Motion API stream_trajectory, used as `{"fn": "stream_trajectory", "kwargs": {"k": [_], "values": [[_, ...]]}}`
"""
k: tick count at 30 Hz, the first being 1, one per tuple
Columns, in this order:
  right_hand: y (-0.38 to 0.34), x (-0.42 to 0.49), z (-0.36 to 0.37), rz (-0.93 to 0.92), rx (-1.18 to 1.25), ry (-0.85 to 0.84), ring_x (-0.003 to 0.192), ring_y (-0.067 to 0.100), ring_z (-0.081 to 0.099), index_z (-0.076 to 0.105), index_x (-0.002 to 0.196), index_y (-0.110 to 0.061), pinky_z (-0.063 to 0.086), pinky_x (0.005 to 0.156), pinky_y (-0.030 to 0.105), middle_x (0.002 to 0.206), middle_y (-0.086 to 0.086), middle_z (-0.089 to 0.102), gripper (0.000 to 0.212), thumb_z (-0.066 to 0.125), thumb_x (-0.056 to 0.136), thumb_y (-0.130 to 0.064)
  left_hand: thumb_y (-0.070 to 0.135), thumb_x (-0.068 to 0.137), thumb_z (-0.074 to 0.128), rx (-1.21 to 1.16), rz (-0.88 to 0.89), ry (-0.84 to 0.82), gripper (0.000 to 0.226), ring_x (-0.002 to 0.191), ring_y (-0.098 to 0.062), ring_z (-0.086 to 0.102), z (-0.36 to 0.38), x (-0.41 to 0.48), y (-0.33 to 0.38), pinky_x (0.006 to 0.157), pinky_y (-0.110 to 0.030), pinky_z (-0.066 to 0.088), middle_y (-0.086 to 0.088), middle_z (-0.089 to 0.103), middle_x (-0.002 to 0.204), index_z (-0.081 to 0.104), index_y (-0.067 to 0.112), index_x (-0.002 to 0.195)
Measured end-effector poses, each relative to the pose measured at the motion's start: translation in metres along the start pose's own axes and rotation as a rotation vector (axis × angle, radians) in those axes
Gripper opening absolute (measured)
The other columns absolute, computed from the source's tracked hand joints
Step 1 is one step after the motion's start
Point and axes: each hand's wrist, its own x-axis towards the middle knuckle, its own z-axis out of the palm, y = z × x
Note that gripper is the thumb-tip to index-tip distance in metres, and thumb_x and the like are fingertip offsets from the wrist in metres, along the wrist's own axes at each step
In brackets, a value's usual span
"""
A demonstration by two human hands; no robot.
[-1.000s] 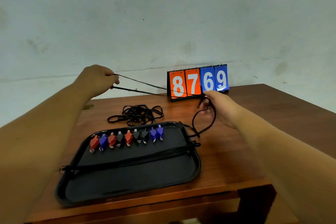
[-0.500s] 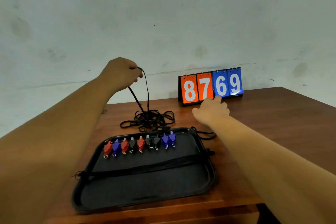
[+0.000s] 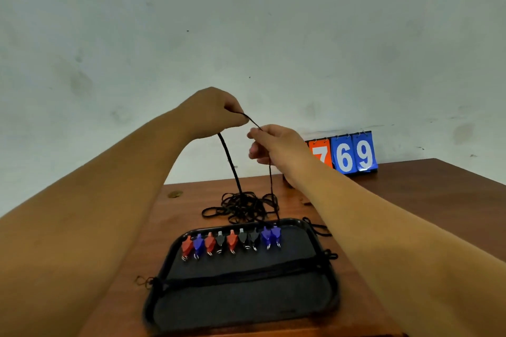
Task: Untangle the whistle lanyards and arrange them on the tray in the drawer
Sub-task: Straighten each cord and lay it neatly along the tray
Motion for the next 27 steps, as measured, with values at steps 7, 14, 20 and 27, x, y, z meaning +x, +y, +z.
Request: {"fn": "stream_trajectory", "kwargs": {"k": [7,14,20,27], "values": [[-0.045,-0.01,-0.028,-0.029,0.08,-0.045,0.054,0.012,0.033,0.074,0.105,-0.017,0.035,0.054,0.029,0.062,-0.011,0.044,0.021,0.076,0.098,-0.037,0.021,0.096,0.077,-0.141,0.052,-0.141,0.022,0.088,-0.017,0.063,-0.055,-0.026,-0.002,0.074,-0.033,0.046,-0.002,0.074,0.104,0.082,0.038,0.108],[-0.073,-0.028,-0.033,-0.046,-0.021,0.047,0.054,0.01,0.041,0.076,0.105,-0.014,0.044,0.057,0.029,0.066,-0.007,0.05,0.018,0.073,0.101,-0.031,0.025,0.096,0.081,-0.118,0.048,-0.047,0.013,0.079,-0.006,0.067,-0.088,-0.049,0.008,0.066,-0.03,0.046,0.012,0.079,0.097,0.083,0.036,0.102],[-0.08,-0.04,-0.037,-0.016,0.005,0.062,0.055,0.011,0.04,0.076,0.104,-0.012,0.044,0.056,0.03,0.067,-0.005,0.052,0.018,0.071,0.103,-0.029,0.026,0.096,0.082,-0.187,0.018,0.022,0.011,0.097,-0.008,0.078,-0.106,-0.071,0.015,0.079,-0.035,0.048,0.012,0.082,0.099,0.085,0.035,0.1],[-0.083,-0.055,-0.028,0.028,-0.091,-0.007,0.077,0.017,0.068,0.079,0.108,-0.016,0.057,0.073,0.036,0.102,0.002,0.078,0.02,0.069,0.101,-0.031,0.013,0.098,0.078,-0.313,0.043,0.017,0.018,0.102,-0.01,0.08,-0.119,-0.09,0.028,0.117,-0.063,0.046,0.006,0.083,0.106,0.085,0.027,0.106]]}}
